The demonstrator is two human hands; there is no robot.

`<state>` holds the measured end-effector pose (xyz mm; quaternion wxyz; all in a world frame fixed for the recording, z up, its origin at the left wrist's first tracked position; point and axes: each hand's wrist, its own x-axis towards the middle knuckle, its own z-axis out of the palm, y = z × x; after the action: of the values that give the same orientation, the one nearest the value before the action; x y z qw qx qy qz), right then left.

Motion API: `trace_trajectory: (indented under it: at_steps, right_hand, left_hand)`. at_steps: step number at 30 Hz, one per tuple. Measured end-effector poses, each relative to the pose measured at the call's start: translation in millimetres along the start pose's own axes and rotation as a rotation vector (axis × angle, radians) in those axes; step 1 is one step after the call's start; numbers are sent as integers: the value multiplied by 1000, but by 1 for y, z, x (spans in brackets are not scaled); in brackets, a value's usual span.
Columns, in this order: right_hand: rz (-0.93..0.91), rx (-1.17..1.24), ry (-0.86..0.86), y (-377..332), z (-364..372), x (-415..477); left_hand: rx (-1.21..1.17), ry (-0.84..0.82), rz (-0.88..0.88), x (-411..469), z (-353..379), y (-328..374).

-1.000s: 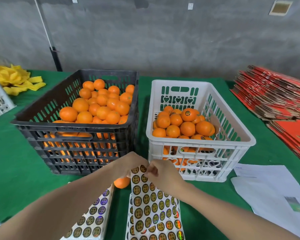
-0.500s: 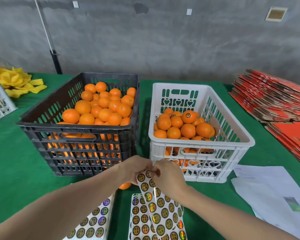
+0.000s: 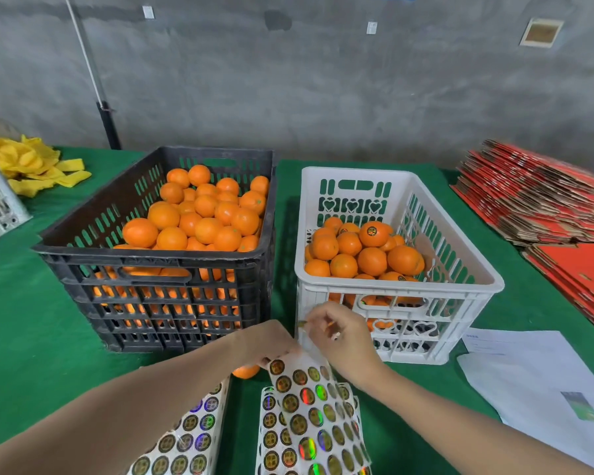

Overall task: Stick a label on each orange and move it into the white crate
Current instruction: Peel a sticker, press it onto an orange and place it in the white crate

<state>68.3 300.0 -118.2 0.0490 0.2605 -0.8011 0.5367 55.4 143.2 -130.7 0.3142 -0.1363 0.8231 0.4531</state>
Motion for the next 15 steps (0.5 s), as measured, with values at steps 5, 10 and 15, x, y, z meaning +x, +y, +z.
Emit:
trace_trajectory:
  at_steps: [5, 10, 15]
  right_hand:
    - [106, 74, -104, -3, -2, 9]
    - [6, 128, -53, -21, 1, 26]
    - [-130, 275, 50, -60, -1, 53]
  left_hand:
    - [401, -5, 250, 6, 0, -15]
    - [473, 259, 618, -23, -19, 1]
    - [312, 548, 1099, -86, -60, 15]
